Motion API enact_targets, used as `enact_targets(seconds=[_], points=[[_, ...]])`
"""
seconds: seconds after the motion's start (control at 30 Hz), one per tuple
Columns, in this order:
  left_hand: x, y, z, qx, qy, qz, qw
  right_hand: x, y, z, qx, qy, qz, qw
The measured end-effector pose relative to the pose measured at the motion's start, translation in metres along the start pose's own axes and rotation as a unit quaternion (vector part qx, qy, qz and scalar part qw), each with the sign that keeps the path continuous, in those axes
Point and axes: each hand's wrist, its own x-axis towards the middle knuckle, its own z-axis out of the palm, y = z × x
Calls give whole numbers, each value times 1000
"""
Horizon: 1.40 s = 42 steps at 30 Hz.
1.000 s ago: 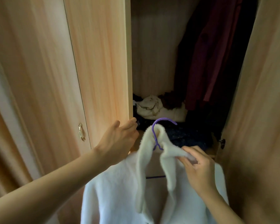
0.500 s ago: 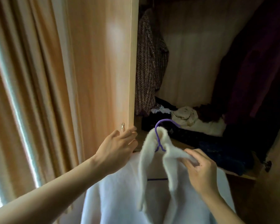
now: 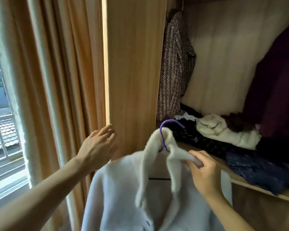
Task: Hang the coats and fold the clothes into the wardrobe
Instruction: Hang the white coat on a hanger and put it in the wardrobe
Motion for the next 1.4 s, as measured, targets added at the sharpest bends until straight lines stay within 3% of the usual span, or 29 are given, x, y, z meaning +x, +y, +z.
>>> enact_targets(seconds=[0.17, 0.4, 0.63, 0.87, 1.03, 1.2, 1.4], points=[[-1, 16, -1, -20, -5, 42, 999, 3, -1, 7, 2, -7, -12, 1000], [0, 23, -10, 2, -4, -20, 1000, 6, 7, 2, -5, 5, -10, 1000], [-9, 67, -25, -184, -32, 12, 982, 12, 3, -4, -2, 18, -2, 1000], [4, 95, -20, -294, 111, 32, 949, 29, 4, -24, 23, 35, -13, 999], [42, 105, -33, -270, 219, 53, 936, 63, 6, -41, 22, 50, -38, 998], [90, 114, -51, -245, 257, 53, 933, 111, 13, -54, 46, 73, -42, 995], [149, 134, -64, -215, 259, 55, 940, 164, 38, -75, -12, 123, -105, 987]])
